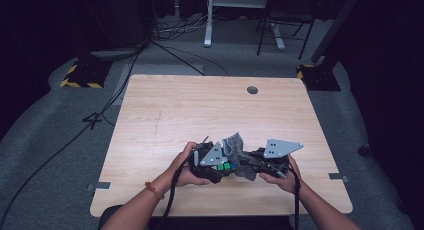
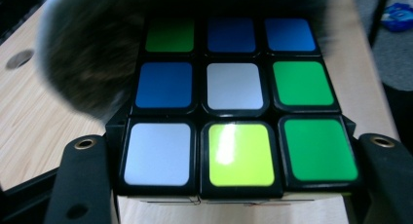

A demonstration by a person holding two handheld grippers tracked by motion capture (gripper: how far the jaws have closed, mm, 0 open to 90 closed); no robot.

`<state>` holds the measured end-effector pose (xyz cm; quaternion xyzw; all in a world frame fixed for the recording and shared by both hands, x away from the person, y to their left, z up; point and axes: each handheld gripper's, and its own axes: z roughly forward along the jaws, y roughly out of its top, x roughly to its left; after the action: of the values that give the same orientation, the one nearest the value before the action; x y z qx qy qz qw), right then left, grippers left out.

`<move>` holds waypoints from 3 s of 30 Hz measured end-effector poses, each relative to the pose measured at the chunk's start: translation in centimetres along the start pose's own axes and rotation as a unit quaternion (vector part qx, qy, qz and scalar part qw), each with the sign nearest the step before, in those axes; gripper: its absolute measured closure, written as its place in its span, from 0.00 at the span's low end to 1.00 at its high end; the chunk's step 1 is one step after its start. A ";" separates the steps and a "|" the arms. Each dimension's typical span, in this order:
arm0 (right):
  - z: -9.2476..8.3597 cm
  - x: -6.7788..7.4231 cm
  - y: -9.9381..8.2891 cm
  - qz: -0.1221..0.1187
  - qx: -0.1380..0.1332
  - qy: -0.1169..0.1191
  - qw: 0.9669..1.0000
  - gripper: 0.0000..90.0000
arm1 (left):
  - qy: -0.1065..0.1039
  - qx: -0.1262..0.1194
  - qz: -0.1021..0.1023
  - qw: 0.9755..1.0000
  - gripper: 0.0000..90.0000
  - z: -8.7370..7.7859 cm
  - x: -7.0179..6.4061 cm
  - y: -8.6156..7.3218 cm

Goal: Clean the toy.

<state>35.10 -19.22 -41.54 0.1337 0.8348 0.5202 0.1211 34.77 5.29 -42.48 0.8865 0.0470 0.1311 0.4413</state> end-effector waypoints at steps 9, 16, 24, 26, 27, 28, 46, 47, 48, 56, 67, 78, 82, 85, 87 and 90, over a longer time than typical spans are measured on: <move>0.6 -0.1 -0.6 0.009 0.018 0.008 1.000 0.90 | 0.002 -0.017 -0.005 1.000 0.37 -0.7 0.4 0.1; 0.1 0.4 0.0 0.004 0.003 0.020 1.000 0.90 | 0.007 0.014 -0.010 1.000 0.37 -0.2 0.8 -0.3; 0.5 1.0 0.4 -0.012 -0.003 0.025 1.000 0.90 | 0.015 0.056 0.000 0.998 0.36 1.0 0.5 -0.3; 0.7 1.0 0.5 -0.009 -0.006 0.028 1.000 0.90 | 0.014 0.062 0.001 0.998 0.36 1.3 0.5 -0.3; 0.8 1.1 0.6 -0.011 -0.004 0.028 1.000 0.90 | 0.016 0.064 0.002 0.998 0.36 1.3 0.4 -0.3; 0.9 1.2 0.6 -0.015 -0.001 0.025 1.000 0.90 | 0.016 0.064 0.002 0.998 0.36 1.3 0.5 -0.4; 2.6 -0.3 -2.6 0.040 0.034 0.049 0.997 0.90 | 0.006 -0.014 -0.005 1.000 0.37 -0.9 0.7 -0.1; 2.6 -0.3 -2.4 0.046 0.026 0.058 0.997 0.90 | 0.006 -0.017 -0.005 1.000 0.37 -1.0 0.7 -0.2; 2.5 -0.3 -2.4 0.042 0.024 0.055 0.997 0.90 | 0.005 -0.019 -0.007 1.000 0.37 -1.1 0.8 -0.3; 1.1 -0.4 -1.9 0.042 -0.009 0.057 0.997 0.90 | 0.016 0.010 0.007 1.000 0.36 -0.7 0.7 -0.7; 1.3 -0.6 -1.5 0.040 -0.011 0.040 0.998 0.90 | 0.018 0.022 0.004 1.000 0.37 -0.1 0.6 -0.5; 2.1 -0.2 -2.1 0.049 0.014 0.052 0.997 0.90 | 0.008 0.015 -0.002 1.000 0.37 -0.4 0.9 -0.7; 1.1 -0.3 -1.2 0.044 -0.011 0.039 0.998 0.90 | 0.010 0.022 -0.004 1.000 0.37 0.0 0.8 -0.8; 1.3 -0.4 -1.2 0.045 -0.002 0.014 0.999 0.90 | 0.003 0.003 -0.001 1.000 0.37 -0.1 0.4 -0.2; 2.1 -0.4 -1.7 0.046 0.025 0.015 0.998 0.90 | 0.007 -0.007 0.002 1.000 0.37 -0.4 0.3 0.1; 2.8 0.0 -2.1 0.040 0.046 0.026 0.998 0.90 | 0.012 -0.010 -0.004 1.000 0.37 -0.7 0.5 0.0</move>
<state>35.88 -17.78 -44.67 0.1586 0.8547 0.4891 0.0719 35.09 5.93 -41.92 0.8800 0.0543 0.1409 0.4502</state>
